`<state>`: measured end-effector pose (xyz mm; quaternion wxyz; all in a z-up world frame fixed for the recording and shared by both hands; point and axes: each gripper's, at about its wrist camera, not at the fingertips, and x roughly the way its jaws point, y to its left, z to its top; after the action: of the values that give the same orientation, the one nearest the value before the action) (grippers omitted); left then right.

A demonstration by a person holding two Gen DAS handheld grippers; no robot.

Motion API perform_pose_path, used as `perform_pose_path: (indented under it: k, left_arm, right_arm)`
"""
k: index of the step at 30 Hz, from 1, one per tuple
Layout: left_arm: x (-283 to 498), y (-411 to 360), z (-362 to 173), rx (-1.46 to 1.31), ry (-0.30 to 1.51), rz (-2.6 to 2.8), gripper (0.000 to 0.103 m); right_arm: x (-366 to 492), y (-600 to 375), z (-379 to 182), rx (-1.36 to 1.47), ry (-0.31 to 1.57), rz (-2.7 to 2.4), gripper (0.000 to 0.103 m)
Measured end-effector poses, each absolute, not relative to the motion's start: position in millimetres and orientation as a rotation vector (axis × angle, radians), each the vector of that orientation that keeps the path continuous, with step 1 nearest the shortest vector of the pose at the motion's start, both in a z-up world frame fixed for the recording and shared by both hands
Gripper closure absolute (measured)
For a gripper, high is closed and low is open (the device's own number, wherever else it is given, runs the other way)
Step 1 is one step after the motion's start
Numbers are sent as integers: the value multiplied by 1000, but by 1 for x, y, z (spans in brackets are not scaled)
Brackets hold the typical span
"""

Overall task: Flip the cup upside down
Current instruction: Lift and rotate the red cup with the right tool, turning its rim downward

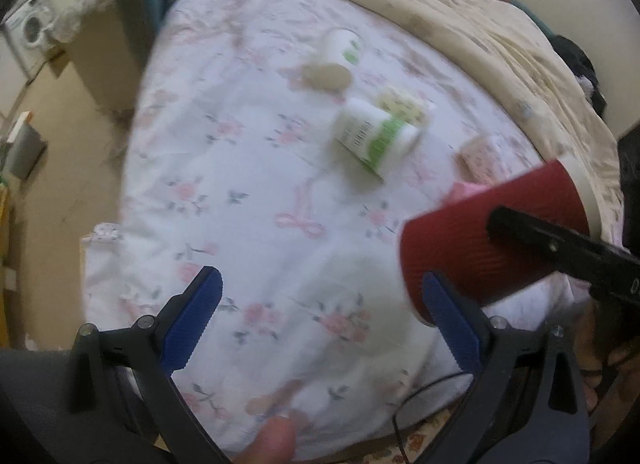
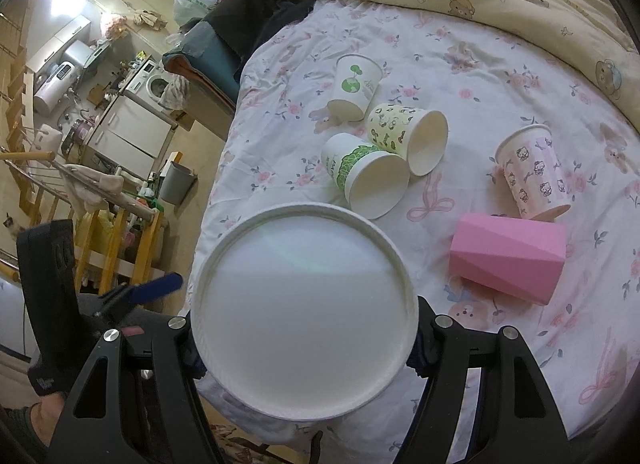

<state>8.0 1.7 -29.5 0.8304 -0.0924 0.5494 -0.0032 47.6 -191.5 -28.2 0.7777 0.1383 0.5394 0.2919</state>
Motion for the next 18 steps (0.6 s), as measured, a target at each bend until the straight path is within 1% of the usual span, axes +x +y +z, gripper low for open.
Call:
perform_pose_path:
  k: [5, 7, 9, 13, 16, 18]
  left_arm:
    - [10, 16, -32, -225, 1167, 34, 4]
    - [9, 17, -32, -195, 1162, 68, 4]
    - [8, 17, -30, -172, 1155, 94, 0]
    - [7, 28, -30, -181, 1160, 151, 0]
    - [5, 41, -31, -227, 1173, 170, 0]
    - [3, 47, -31, -250, 1178, 177, 0]
  right_arm:
    - [47, -190, -28, 297, 1165, 634, 30]
    - [47, -189, -27, 292, 1163, 628, 30]
    - [49, -186, -24, 261, 1155, 617, 30]
    - [59, -168, -15, 197, 1164, 650, 30]
    - [73, -139, -13, 68, 1171, 663, 30]
    - [80, -115, -14, -75, 1132, 644, 30]
